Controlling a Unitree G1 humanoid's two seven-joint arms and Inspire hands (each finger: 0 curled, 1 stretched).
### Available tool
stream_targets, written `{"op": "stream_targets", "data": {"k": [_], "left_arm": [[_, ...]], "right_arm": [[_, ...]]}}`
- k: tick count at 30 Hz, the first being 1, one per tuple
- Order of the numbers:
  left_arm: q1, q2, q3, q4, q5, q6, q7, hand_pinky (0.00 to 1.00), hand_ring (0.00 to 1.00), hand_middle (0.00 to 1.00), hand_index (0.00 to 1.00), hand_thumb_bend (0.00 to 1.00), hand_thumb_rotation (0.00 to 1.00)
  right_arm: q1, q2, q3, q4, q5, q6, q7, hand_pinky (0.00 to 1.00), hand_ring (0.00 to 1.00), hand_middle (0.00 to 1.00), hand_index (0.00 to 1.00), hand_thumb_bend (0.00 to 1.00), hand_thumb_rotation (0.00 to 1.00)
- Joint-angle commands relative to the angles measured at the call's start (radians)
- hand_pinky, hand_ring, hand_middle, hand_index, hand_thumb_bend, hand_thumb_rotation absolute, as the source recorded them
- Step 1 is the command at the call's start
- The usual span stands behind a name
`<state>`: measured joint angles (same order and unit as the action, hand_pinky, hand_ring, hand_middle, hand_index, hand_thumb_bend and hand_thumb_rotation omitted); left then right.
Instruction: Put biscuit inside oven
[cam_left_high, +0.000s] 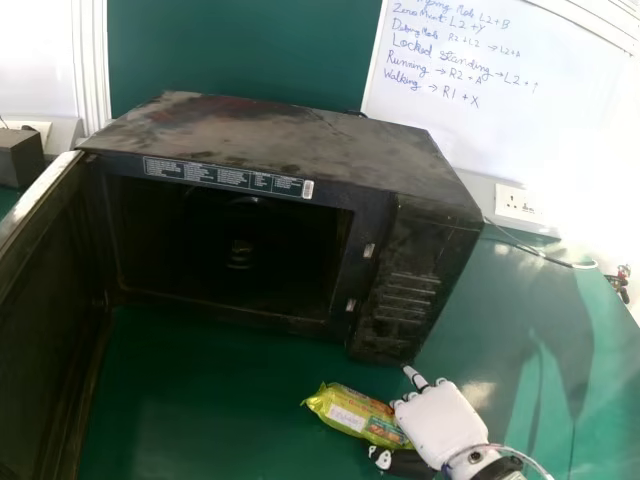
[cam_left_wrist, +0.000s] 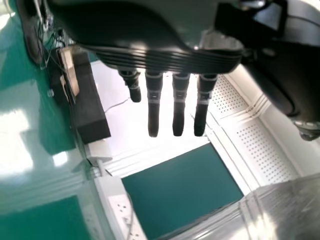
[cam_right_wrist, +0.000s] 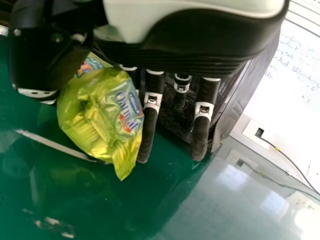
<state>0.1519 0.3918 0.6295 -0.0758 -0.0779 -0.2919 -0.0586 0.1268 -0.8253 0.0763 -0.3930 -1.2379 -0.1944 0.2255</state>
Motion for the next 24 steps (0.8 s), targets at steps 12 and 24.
{"op": "stream_targets", "data": {"k": [12,24], "left_arm": [[-0.012,0.034,-0.033,-0.029,0.141,0.056,0.067,0.69,0.8,0.86,0.84,0.9,0.39],[-0.07,0.083,-0.033,-0.041,0.139,0.096,0.05,0.69,0.81,0.86,0.84,0.91,0.44]], "right_arm": [[-0.074,-0.023,0.029,0.086,0.02,-0.052,-0.019,0.31,0.39,0.5,0.5,0.5,0.0],[-0.142,-0.031,0.058,0.167,0.03,-0.087,-0.072,0.36,0.43,0.49,0.49,0.5,0.0]]}}
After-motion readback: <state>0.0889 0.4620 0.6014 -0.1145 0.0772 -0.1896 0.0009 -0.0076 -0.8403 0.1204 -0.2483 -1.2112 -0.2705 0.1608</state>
